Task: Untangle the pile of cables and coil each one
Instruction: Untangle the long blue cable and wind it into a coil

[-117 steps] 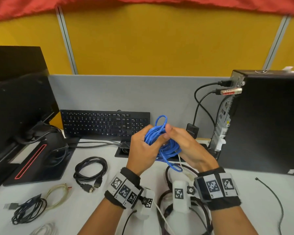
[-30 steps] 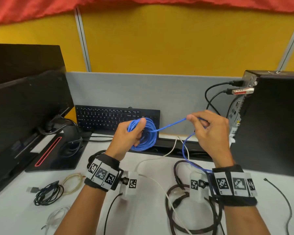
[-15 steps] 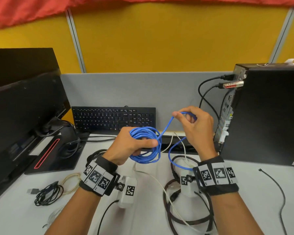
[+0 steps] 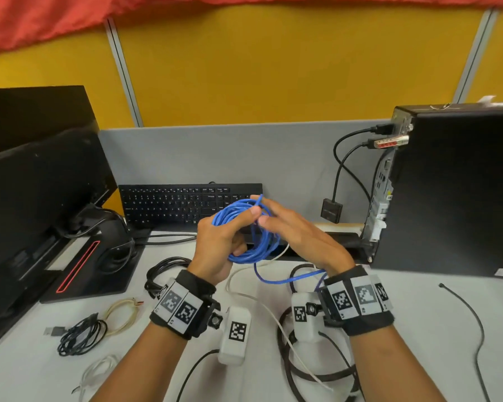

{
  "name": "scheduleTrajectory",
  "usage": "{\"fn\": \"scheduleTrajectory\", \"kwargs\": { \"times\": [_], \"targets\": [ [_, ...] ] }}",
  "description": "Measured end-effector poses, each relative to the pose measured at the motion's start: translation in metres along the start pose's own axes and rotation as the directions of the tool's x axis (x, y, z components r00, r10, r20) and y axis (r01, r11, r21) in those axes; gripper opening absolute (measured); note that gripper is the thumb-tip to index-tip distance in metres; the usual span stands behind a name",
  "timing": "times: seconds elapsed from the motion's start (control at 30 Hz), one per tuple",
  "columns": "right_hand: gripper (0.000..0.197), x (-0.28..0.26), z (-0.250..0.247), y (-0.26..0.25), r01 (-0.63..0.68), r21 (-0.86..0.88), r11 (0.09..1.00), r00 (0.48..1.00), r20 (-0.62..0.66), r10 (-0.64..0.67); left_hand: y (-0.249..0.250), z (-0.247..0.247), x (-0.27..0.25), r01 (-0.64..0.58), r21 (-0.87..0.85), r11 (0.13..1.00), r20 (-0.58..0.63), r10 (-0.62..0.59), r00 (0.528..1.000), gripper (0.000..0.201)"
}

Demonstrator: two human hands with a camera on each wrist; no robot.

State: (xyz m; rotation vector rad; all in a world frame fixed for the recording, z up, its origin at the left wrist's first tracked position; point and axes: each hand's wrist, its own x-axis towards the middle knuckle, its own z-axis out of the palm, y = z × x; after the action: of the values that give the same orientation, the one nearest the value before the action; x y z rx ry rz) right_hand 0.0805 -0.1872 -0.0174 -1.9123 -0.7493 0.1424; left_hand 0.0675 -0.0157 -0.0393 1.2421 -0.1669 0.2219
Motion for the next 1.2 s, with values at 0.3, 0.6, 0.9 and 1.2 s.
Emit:
{"fn": "scheduleTrajectory", "kwargs": {
  "times": [0.3, 0.6, 0.9, 1.2],
  "targets": [
    [0.048, 0.002, 0.002, 0.004, 0.062, -0.018, 0.998, 0.993, -0.098, -0.064, -0.012, 0.010, 0.002, -0.065, -0.036, 0.997, -0.103, 0.061, 0.993, 0.050],
    [0.054, 0.001, 0.003, 0.002, 0.014, -0.018, 1.000, 0.996, -0.089, -0.016, -0.027, 0.003, 0.002, -0.051, 0.018, 0.999, -0.099, 0.052, 0.994, 0.057],
    [0.051, -0.003, -0.007, 0.003, 0.010, -0.316, 0.949, 1.000, 0.028, -0.001, -0.005, -0.015, 0.006, 0.031, 0.487, 0.873, 0.246, -0.171, 0.954, 0.010],
    [0.094, 0.002, 0.004, -0.005, -0.087, -0.534, 0.841, 0.982, 0.095, 0.161, 0.008, -0.015, 0.002, 0.038, 0.471, 0.881, 0.418, -0.261, 0.870, 0.033]
  ]
}}
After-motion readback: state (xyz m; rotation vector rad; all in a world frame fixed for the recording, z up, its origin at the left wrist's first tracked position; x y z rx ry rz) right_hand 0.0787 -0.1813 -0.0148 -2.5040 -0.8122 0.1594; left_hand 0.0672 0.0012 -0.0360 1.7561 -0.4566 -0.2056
